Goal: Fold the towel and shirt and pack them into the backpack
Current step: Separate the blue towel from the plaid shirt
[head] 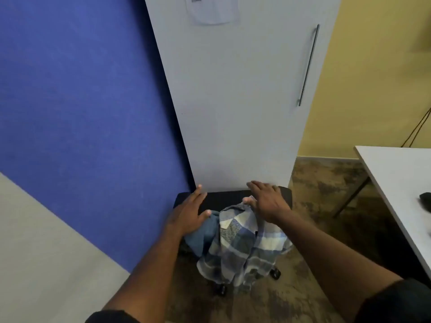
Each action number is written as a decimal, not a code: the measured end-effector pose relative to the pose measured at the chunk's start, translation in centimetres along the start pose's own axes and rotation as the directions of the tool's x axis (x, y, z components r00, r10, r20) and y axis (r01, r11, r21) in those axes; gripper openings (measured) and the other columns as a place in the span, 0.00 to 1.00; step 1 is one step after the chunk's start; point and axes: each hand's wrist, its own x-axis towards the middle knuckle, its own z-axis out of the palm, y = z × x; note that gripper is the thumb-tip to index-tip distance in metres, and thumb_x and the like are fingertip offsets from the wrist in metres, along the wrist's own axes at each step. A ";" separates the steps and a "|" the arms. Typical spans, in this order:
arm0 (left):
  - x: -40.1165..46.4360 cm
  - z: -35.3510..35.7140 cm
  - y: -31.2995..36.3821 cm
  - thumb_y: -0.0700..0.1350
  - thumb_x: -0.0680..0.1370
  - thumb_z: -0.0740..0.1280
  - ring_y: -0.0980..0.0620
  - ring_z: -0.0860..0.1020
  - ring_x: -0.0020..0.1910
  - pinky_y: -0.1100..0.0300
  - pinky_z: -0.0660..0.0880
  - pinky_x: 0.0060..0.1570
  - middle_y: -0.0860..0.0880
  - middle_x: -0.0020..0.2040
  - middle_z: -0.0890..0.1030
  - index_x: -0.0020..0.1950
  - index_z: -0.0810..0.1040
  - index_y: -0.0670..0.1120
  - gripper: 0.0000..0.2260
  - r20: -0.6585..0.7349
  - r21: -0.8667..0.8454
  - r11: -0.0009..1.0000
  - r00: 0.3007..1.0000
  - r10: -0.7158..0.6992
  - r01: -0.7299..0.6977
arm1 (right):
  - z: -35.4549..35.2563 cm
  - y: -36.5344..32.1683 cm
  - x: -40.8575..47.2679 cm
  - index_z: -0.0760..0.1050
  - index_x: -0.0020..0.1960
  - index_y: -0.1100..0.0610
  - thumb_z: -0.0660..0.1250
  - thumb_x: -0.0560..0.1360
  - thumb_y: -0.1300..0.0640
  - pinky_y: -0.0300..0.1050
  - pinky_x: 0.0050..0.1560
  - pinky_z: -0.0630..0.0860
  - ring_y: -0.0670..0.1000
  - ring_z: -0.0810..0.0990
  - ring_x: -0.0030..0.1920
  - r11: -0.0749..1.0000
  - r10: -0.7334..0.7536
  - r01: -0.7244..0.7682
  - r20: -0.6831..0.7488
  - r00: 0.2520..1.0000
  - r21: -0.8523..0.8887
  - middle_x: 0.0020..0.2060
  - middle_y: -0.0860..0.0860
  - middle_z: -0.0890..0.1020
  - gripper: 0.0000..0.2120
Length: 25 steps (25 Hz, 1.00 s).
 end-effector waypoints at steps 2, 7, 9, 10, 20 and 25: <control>-0.7 0.7 -0.4 0.69 0.75 0.55 0.51 0.53 0.79 0.41 0.62 0.72 0.58 0.80 0.41 0.81 0.53 0.53 0.38 0.117 -0.008 1.000 0.993 -0.006 0.007 | 0.7 0.4 -0.9 0.58 0.78 0.48 0.42 0.72 0.25 0.61 0.71 0.54 0.54 0.61 0.75 0.999 0.027 -0.022 0.124 0.992 -0.045 0.77 0.49 0.62 0.42; -2.2 3.3 -2.1 0.71 0.74 0.60 0.50 0.52 0.80 0.37 0.52 0.74 0.53 0.81 0.41 0.81 0.47 0.53 0.43 0.247 0.106 0.993 0.966 -0.074 0.049 | 2.9 2.1 -3.5 0.50 0.78 0.40 0.43 0.62 0.15 0.70 0.69 0.56 0.61 0.58 0.76 0.987 0.118 -0.085 0.258 0.959 -0.139 0.79 0.48 0.55 0.51; -2.4 3.7 -2.2 0.70 0.74 0.62 0.50 0.52 0.79 0.38 0.49 0.75 0.52 0.82 0.43 0.81 0.47 0.53 0.44 0.252 0.148 0.988 0.965 -0.074 0.038 | 3.1 2.2 -4.1 0.46 0.78 0.39 0.43 0.58 0.13 0.72 0.68 0.59 0.64 0.57 0.76 0.985 0.145 -0.111 0.290 0.946 -0.128 0.79 0.48 0.53 0.54; -2.5 3.9 -2.2 0.69 0.74 0.63 0.50 0.53 0.79 0.38 0.49 0.75 0.52 0.82 0.45 0.81 0.47 0.53 0.44 0.249 0.160 0.986 0.965 -0.078 0.038 | 3.3 2.3 -4.1 0.44 0.78 0.38 0.44 0.57 0.12 0.73 0.68 0.60 0.65 0.56 0.76 0.984 0.159 -0.126 0.302 0.940 -0.124 0.79 0.48 0.52 0.56; -1.6 3.4 -0.9 0.62 0.72 0.70 0.48 0.66 0.73 0.39 0.59 0.72 0.51 0.76 0.66 0.80 0.53 0.51 0.42 0.279 0.187 0.980 0.954 -0.113 0.061 | 2.8 1.5 -3.5 0.42 0.78 0.40 0.62 0.56 0.17 0.70 0.68 0.60 0.65 0.59 0.74 0.962 0.268 -0.225 0.377 0.886 -0.156 0.77 0.54 0.57 0.60; -1.4 2.5 0.3 0.52 0.75 0.71 0.43 0.67 0.72 0.49 0.68 0.68 0.44 0.75 0.66 0.79 0.56 0.45 0.38 0.361 0.150 0.986 0.924 -0.126 0.076 | 2.7 0.8 -4.1 0.47 0.78 0.39 0.68 0.62 0.24 0.63 0.68 0.62 0.62 0.61 0.71 0.967 0.249 -0.216 0.322 0.913 -0.136 0.72 0.55 0.63 0.53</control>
